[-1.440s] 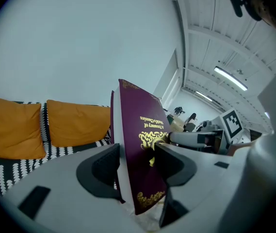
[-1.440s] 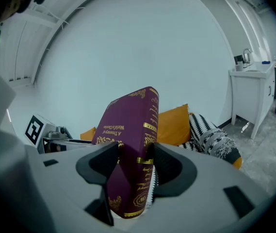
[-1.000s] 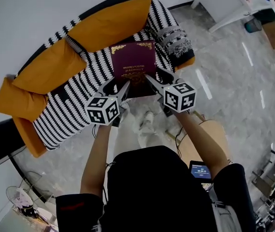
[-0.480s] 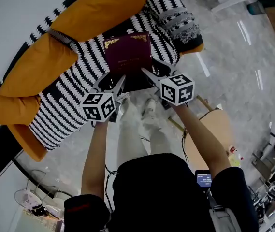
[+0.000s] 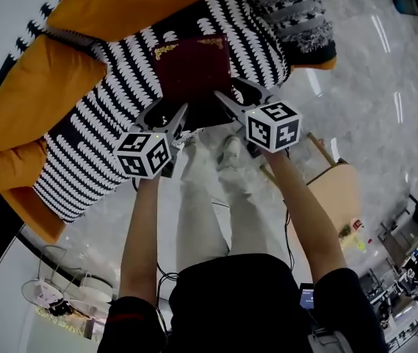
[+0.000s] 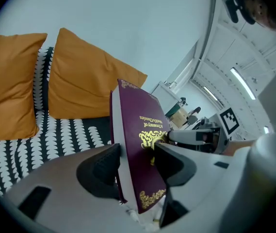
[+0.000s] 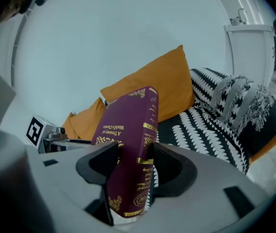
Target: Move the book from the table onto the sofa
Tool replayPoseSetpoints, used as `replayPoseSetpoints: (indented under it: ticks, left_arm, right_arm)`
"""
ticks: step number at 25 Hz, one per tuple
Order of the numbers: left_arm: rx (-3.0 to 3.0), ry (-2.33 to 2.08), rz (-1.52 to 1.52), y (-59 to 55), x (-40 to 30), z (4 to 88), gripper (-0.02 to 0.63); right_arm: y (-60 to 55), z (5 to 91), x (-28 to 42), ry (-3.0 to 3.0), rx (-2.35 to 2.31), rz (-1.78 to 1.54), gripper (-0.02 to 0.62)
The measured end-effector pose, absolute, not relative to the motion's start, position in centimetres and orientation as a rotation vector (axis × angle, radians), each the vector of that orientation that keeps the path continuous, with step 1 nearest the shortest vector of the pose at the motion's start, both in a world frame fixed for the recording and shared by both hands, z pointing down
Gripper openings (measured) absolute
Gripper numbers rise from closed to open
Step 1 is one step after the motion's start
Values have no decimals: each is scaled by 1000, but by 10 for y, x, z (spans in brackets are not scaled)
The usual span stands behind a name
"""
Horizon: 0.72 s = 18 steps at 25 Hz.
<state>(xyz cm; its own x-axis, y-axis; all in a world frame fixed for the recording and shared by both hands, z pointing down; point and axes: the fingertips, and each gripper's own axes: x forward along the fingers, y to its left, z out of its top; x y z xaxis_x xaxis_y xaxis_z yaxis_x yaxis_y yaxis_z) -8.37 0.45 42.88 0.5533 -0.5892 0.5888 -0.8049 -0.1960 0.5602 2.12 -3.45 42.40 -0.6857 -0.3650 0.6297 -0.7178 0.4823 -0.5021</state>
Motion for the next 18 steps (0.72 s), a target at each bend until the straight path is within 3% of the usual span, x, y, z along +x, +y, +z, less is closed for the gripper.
replayPoseSetpoints:
  ticks: [18]
  left_arm:
    - [1812, -1078, 378, -17, -92, 583, 235]
  right_arm:
    - [-53, 582, 13, -2158, 924, 1200, 244]
